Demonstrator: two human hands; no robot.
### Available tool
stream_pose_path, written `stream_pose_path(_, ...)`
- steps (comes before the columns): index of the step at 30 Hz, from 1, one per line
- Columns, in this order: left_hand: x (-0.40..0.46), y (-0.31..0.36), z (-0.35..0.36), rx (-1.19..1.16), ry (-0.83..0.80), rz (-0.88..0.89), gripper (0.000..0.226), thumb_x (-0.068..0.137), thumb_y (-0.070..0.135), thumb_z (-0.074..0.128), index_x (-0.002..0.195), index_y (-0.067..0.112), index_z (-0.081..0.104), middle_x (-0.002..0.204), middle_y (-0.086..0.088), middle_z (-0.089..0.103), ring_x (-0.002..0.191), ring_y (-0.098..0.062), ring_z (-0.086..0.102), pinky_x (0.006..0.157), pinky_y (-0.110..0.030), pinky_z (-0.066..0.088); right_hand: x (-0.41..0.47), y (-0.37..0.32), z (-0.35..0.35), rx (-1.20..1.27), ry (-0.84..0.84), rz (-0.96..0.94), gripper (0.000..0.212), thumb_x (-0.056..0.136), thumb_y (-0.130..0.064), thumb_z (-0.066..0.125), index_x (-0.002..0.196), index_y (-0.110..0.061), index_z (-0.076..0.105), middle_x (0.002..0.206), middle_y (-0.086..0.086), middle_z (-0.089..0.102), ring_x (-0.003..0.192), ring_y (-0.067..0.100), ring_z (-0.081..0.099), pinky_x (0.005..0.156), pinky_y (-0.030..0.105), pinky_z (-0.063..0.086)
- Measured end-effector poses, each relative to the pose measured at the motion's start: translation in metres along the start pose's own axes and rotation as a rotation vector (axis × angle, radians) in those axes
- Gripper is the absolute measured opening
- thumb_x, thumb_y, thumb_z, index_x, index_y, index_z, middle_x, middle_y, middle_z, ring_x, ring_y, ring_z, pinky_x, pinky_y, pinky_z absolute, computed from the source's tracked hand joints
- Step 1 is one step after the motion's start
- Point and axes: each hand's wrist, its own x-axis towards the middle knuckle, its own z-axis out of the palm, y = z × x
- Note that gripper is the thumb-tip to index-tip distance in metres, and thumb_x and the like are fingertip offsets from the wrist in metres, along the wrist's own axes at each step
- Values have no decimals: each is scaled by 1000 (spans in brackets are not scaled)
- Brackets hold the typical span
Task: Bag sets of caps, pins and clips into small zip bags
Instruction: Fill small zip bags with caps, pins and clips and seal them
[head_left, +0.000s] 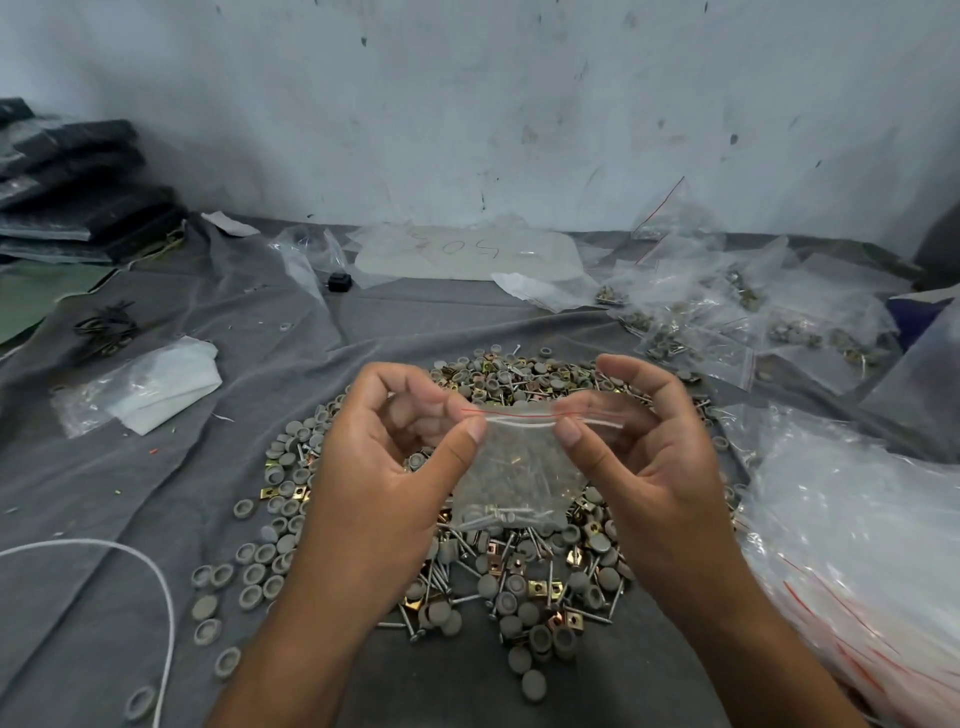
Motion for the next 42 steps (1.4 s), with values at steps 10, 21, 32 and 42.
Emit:
stream_pose_path(10,-3,1,4,-1,-73,-42,33,75,37,76,103,29,60,98,-4,72,94,-25,69,75,-27,56,-3,-4,6,-40,-68,38,56,82,-23,76,130,-28,48,101,3,76,101,17,73,87,20,55)
stream_pose_path(21,-5,-1,7,65,-79,2,29,83,20,79,100,31,57,93,-2,74,87,-19,71,65,-20,56,-5,-2,7,-104,-69,3,54,83,-26,78,128,-31,49,105,2,75,103,18,73,88,24,57)
stream_pose_path(32,-1,-5,2,54,-20,-60,38,75,33,78,107,39,58,100,3,75,93,-14,71,77,-32,56,-1,-1,-3,-53,-15,-8,44,85,-25,72,125,-26,53,96,-2,71,85,14,66,74,23,57)
stream_pose_path(42,-5,-3,6,171,-56,-37,39,78,29,78,109,37,55,93,4,76,83,-16,73,73,-42,59,-3,0,0,-39,-60,7,38,86,-27,73,120,-38,59,97,-1,70,90,13,67,76,22,56)
